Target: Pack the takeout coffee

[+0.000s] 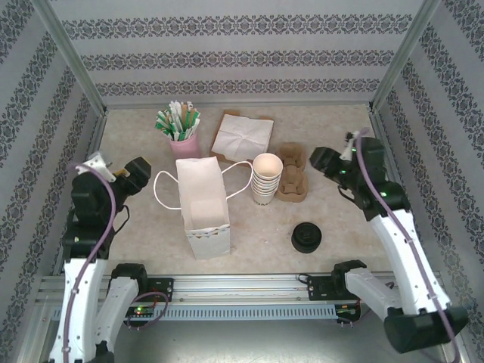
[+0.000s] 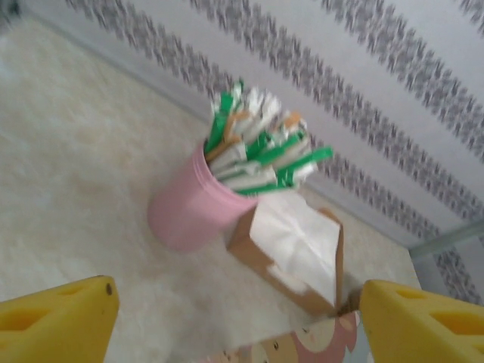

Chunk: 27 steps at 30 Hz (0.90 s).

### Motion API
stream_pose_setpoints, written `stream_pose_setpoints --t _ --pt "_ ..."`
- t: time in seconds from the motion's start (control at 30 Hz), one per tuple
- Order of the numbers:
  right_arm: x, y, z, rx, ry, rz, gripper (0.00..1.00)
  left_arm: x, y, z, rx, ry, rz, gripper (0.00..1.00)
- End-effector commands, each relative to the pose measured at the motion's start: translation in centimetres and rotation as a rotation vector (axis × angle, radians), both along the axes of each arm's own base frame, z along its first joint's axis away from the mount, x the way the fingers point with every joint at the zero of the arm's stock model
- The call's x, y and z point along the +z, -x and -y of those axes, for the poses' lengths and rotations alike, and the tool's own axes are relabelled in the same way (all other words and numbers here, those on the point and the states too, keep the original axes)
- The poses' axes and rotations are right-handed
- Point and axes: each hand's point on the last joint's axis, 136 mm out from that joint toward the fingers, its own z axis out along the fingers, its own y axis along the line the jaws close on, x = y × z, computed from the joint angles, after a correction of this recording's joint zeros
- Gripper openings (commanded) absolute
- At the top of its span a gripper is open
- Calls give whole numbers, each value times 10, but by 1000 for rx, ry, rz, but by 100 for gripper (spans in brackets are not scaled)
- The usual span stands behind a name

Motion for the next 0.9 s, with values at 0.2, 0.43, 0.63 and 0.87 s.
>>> stream_pose_setpoints --t 0.2,0.43,0.63,0.87 --pt "-18 3 -56 146 239 -105 40 -22 18 13 -72 38 -91 74" --pt "-26 -13 -75 132 236 -114 33 -19 23 18 -89 62 -74 71" --pt "-35 -21 -80 92 226 -145 28 -19 24 19 -88 82 -76 69" --pt "-47 -24 -84 78 204 -177 25 -18 23 25 -114 109 -67 65"
